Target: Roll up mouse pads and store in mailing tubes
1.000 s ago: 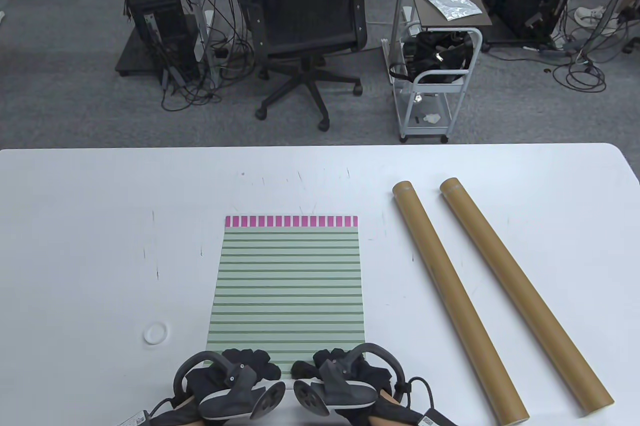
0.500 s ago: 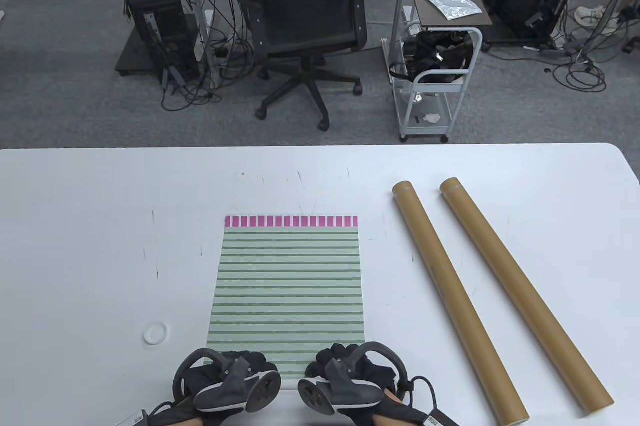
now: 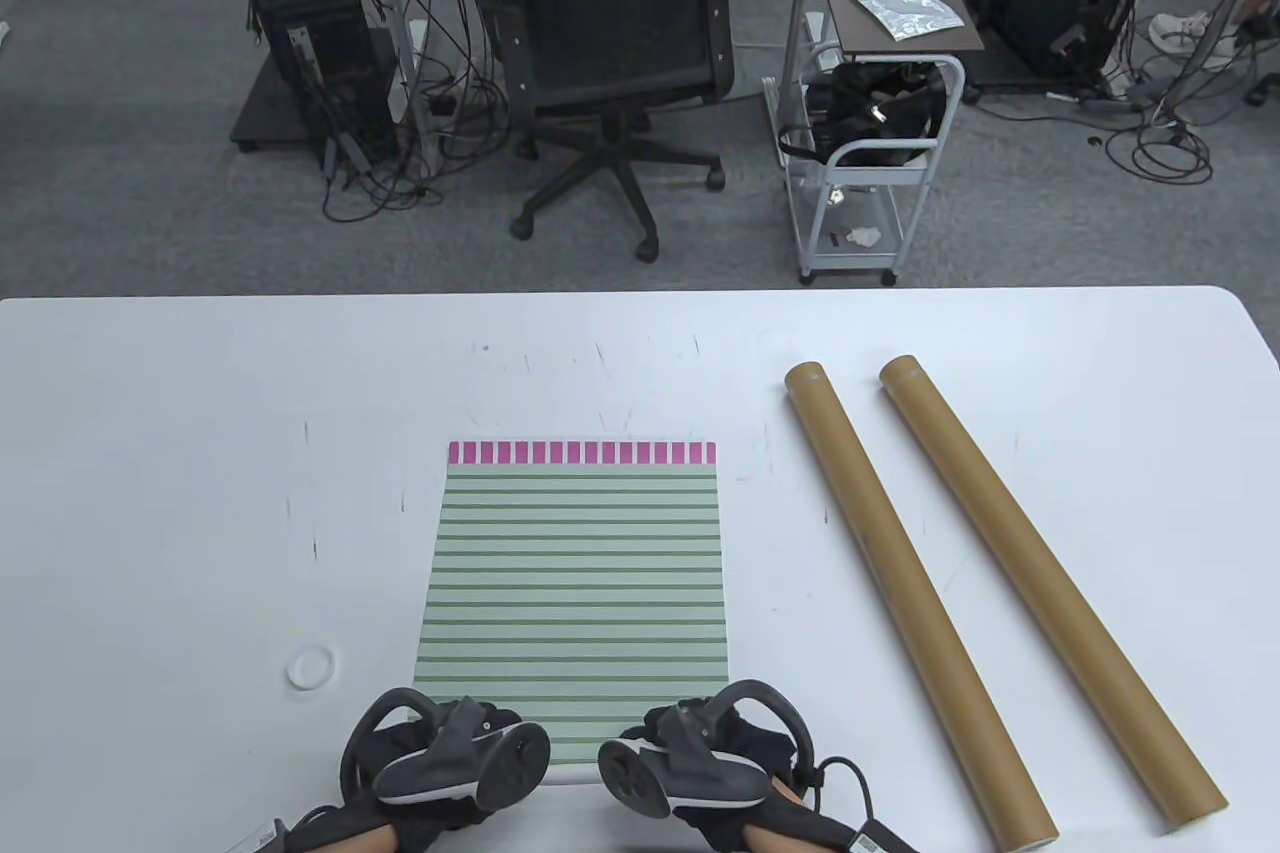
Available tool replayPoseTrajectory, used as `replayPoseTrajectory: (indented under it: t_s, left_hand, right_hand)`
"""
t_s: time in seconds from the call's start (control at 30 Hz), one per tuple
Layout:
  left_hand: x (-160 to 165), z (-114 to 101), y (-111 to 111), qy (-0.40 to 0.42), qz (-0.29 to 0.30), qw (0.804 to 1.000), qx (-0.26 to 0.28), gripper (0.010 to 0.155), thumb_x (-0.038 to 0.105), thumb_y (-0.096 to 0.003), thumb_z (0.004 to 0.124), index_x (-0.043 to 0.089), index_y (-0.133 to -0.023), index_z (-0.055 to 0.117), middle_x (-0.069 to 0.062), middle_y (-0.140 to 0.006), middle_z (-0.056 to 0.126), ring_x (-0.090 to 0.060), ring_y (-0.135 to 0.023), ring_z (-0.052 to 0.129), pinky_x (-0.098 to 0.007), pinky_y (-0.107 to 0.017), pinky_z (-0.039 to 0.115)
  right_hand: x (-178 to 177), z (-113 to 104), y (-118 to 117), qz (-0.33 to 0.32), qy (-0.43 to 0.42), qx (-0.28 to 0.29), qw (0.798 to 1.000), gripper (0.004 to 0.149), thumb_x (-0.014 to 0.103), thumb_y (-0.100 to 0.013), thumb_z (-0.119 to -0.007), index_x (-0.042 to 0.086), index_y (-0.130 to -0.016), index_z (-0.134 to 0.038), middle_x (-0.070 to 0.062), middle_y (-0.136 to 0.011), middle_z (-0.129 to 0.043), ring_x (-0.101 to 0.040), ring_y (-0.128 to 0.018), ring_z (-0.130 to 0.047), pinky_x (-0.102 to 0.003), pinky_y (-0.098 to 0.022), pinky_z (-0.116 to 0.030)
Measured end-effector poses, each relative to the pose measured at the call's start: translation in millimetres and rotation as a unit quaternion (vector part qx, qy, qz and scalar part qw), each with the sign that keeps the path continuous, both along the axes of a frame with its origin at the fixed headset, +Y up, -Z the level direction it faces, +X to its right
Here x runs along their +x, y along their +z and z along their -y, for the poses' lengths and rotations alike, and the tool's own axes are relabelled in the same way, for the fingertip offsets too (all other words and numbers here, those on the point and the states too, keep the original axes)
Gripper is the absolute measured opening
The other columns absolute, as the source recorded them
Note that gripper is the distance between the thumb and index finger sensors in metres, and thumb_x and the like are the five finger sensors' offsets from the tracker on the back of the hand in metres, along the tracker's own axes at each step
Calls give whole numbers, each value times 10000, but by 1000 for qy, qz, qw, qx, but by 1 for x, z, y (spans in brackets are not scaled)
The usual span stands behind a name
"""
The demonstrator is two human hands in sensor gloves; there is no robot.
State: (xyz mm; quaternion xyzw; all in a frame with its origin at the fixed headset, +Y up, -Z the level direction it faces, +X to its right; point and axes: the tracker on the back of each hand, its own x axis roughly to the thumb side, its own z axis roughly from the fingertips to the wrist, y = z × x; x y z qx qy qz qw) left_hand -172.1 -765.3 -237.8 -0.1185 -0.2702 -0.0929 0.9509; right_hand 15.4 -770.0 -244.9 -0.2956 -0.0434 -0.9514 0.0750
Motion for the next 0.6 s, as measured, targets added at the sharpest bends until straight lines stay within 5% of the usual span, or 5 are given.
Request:
replayPoseTrajectory:
  t_s: [0.1,0.2,0.37,0.47,0.6]
  left_hand:
    - [-2,1,-3,0,-15,1000,5,447,492,-408,689,420,-848,717,138,-692,910,-75,-560,985,-186,-447,881]
    - [-3,3,-4,1,-31,999,25,546,496,-404,682,456,-927,531,75,-967,670,-53,-530,991,-156,-418,891]
    - [1,7,2,-29,-8,998,58,506,476,-429,619,565,-893,441,16,-1077,466,-44,-536,968,-147,-426,874]
    - [4,11,4,-48,10,998,49,473,446,-457,576,642,-855,413,26,-1078,474,-59,-561,930,-168,-454,840]
    - [5,9,5,-32,10,998,50,452,417,-463,616,579,-874,520,89,-1037,594,-94,-656,921,-235,-549,830]
  right_hand:
    - [4,1,-5,26,-16,-22,999,453,371,-388,-729,312,-838,-717,37,-691,-864,-110,-452,-959,-267,-354,-879]
    - [6,2,-6,15,-14,-55,998,465,345,-422,-705,330,-882,-635,25,-807,-776,-124,-491,-937,-268,-376,-872]
    - [4,1,0,-37,16,-51,998,497,277,-473,-654,435,-911,-482,15,-1002,-602,-148,-551,-904,-283,-420,-848]
    - [0,2,5,-51,39,-22,998,498,264,-474,-649,438,-917,-502,26,-988,-627,-146,-552,-908,-291,-423,-850]
    - [-1,2,5,-43,23,-9,999,467,269,-467,-681,398,-908,-598,30,-940,-700,-157,-554,-923,-310,-426,-853]
